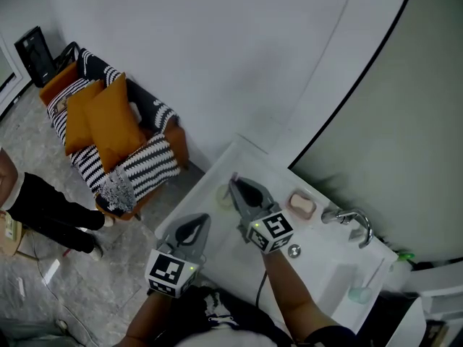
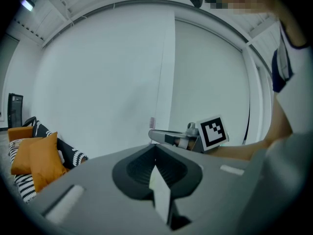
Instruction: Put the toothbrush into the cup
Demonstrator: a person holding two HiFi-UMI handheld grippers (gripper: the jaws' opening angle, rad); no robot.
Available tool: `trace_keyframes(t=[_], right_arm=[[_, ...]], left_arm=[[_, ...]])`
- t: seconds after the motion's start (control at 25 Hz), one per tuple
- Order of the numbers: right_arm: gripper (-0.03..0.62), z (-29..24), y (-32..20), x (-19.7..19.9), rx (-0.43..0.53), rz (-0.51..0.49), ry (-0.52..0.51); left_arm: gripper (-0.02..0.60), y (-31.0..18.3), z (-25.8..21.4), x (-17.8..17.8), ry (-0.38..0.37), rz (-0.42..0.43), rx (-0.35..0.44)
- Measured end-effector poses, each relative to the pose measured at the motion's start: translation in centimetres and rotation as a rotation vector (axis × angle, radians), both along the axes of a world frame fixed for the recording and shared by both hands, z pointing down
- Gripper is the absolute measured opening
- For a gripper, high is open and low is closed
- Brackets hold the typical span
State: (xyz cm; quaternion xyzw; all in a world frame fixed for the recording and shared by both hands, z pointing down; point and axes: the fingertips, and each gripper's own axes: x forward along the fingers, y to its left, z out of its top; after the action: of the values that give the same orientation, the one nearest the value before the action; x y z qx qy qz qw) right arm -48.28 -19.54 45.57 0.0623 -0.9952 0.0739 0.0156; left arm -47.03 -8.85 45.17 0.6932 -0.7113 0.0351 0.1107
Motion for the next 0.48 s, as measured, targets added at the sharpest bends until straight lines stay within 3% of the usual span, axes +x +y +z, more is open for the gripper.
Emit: trace_keyframes(t=[0.48], right_arm=[[0.023, 2.6, -0.3, -0.8, -0.026, 0.000, 0.047]], left_arm=[[0.000, 0.1, 1.1, -0.6, 0.010, -0.011, -0.020]])
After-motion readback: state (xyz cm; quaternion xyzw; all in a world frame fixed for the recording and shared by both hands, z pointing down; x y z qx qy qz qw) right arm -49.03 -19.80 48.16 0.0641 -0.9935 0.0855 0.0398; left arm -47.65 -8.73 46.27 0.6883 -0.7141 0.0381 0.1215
